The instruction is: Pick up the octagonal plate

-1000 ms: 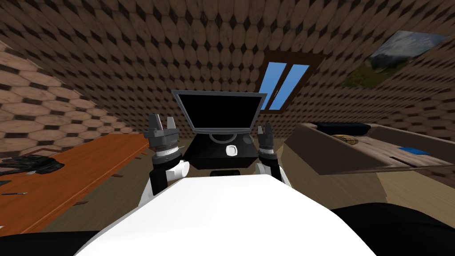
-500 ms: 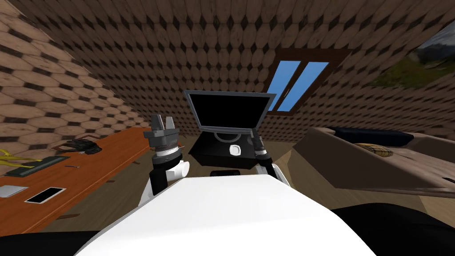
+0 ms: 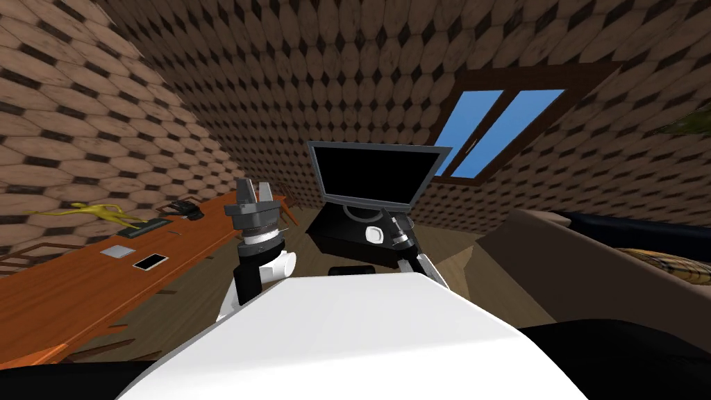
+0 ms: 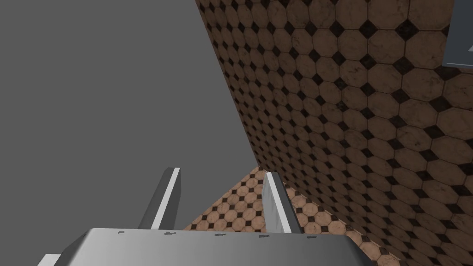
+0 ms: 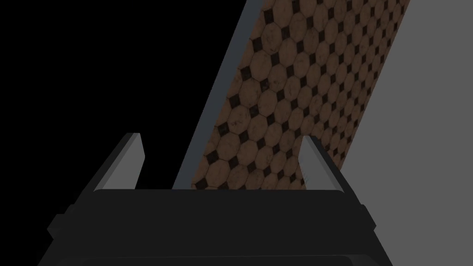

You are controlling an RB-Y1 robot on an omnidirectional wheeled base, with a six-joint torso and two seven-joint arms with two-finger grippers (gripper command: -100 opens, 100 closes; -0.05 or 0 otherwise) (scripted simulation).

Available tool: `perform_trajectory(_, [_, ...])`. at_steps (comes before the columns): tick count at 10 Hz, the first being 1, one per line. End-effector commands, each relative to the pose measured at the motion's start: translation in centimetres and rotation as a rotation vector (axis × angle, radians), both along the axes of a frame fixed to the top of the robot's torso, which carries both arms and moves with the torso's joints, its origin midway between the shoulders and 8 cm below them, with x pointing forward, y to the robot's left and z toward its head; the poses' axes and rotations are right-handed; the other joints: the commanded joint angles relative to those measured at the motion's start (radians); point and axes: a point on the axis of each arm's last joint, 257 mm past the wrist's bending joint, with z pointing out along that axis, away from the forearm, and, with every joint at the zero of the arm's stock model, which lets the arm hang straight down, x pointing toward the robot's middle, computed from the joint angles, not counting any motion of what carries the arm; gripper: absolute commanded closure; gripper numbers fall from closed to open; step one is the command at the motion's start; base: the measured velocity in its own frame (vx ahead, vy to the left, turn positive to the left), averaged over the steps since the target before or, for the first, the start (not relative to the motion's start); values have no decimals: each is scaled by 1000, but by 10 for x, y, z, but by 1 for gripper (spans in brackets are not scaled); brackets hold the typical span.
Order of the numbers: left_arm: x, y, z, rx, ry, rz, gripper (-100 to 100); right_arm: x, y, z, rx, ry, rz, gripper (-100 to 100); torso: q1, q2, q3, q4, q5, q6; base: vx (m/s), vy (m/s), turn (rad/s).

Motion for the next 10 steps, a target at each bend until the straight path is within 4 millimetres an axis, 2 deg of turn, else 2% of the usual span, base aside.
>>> perform_trajectory(1, [0, 0, 0, 0, 0, 0, 0, -1, 7, -19, -47, 35, 8, -100, 0, 0, 0, 0, 0, 0, -33, 35, 135])
perform_trajectory(3, [0, 0, 0, 0, 0, 0, 0, 2, 16, -61, -158, 108, 43, -100, 0, 0, 0, 0, 0, 0, -36, 51, 300])
perform_trajectory(4, [0, 0, 0, 0, 0, 0, 0, 2, 16, -72, -182, 123, 41, -100, 0, 0, 0, 0, 0, 0, -27, 35, 134])
perform_trajectory(5, [0, 0, 0, 0, 0, 0, 0, 1, 18, -92, -237, 156, 58, -100, -1, 0, 0, 0, 0, 1, -30, 40, 273])
perform_trajectory(6, [0, 0, 0, 0, 0, 0, 0, 1, 18, -100, -253, 167, 57, -100, -1, 0, 0, 0, 0, 0, -25, 30, 110])
perform_trajectory(7, [0, 0, 0, 0, 0, 0, 0, -1, 17, -127, -314, 212, 72, -100, -2, 0, 0, 0, 0, 1, -28, 47, 221])
perform_trajectory(8, [0, 0, 0, 0, 0, 0, 0, -1, 18, -128, -328, 210, 73, -100, -1, 0, 0, 0, 0, 1, -22, 29, 136])
perform_trajectory(9, [0, 0, 0, 0, 0, 0, 0, -4, 15, -155, -388, 256, 87, -100, -2, 0, 0, 0, 0, 1, -31, 36, 285])
perform_trajectory(10, [0, 0, 0, 0, 0, 0, 0, -5, 16, -157, -405, 253, 89, -100, -1, 0, 0, 0, 0, 1, -24, 25, 135])
